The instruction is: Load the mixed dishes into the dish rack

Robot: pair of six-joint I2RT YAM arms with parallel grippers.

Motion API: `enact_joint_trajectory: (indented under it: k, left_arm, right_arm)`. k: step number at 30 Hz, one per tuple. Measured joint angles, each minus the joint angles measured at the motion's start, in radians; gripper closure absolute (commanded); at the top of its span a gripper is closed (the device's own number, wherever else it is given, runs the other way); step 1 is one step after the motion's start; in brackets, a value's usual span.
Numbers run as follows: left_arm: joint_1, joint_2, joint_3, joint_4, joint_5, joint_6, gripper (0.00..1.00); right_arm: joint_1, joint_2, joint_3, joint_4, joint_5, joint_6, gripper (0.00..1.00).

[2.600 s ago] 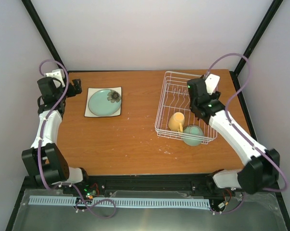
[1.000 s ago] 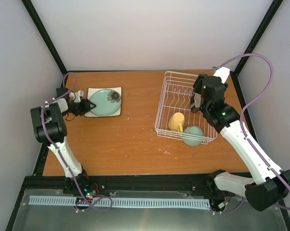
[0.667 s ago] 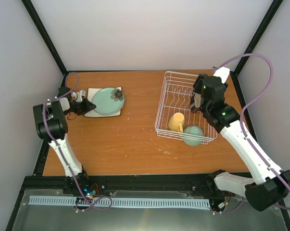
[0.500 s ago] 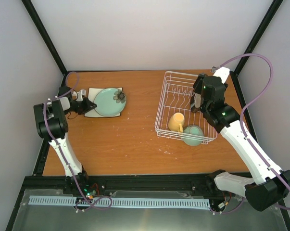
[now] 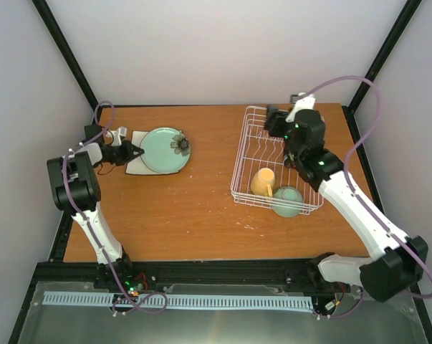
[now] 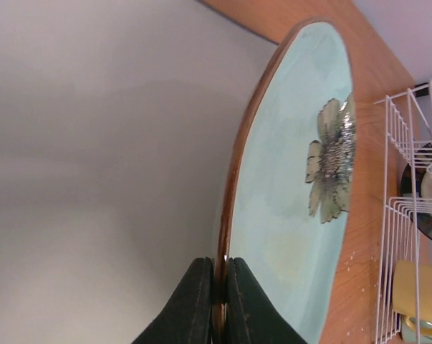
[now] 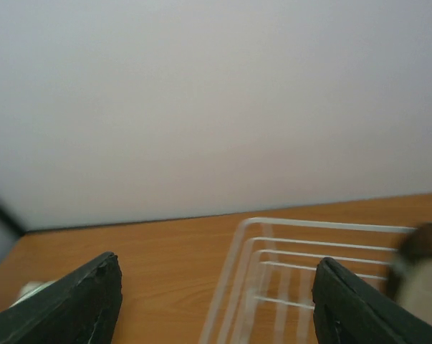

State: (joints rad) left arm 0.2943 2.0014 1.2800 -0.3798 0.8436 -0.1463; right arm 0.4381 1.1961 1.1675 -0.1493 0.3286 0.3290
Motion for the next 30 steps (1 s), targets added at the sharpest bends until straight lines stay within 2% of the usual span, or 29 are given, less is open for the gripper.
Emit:
enact_joint_trajectory:
  k: [5, 9, 14, 19, 21, 26, 30]
  left_arm:
    - [-0.004, -0.043, -0.009, 0.002, 0.023, 0.024, 0.99]
    - [-0.005, -0.053, -0.032, 0.013, 0.055, 0.035, 0.99]
    - [-0.005, -0.054, -0.065, 0.022, 0.085, 0.056, 0.99]
    - [-0.002, -0.054, -0.073, 0.026, 0.126, 0.079, 0.99]
    - [0.002, -0.054, -0.073, 0.028, 0.145, 0.089, 0.99]
    - [0.014, -0.054, -0.073, 0.028, 0.203, 0.112, 0.99]
    - [0.041, -0.054, -0.071, 0.028, 0.266, 0.131, 0.99]
  right_arm:
    - [0.051, 0.206, 0.079, 0.086, -0.327, -0.025, 0.28]
    - [0.098, 0.467, 0.261, 0.107, -0.595, -0.036, 0.28]
    - [0.174, 0.799, 0.557, 0.021, -0.799, -0.060, 0.29]
    - [0.217, 1.035, 0.845, -0.121, -0.877, -0.105, 0.29]
    - [0.228, 1.095, 0.906, -0.179, -0.887, -0.126, 0.29]
    - [0.230, 1.120, 0.916, -0.279, -0.863, -0.166, 0.29]
    - [0.227, 1.104, 0.898, -0.279, -0.827, -0.188, 0.27]
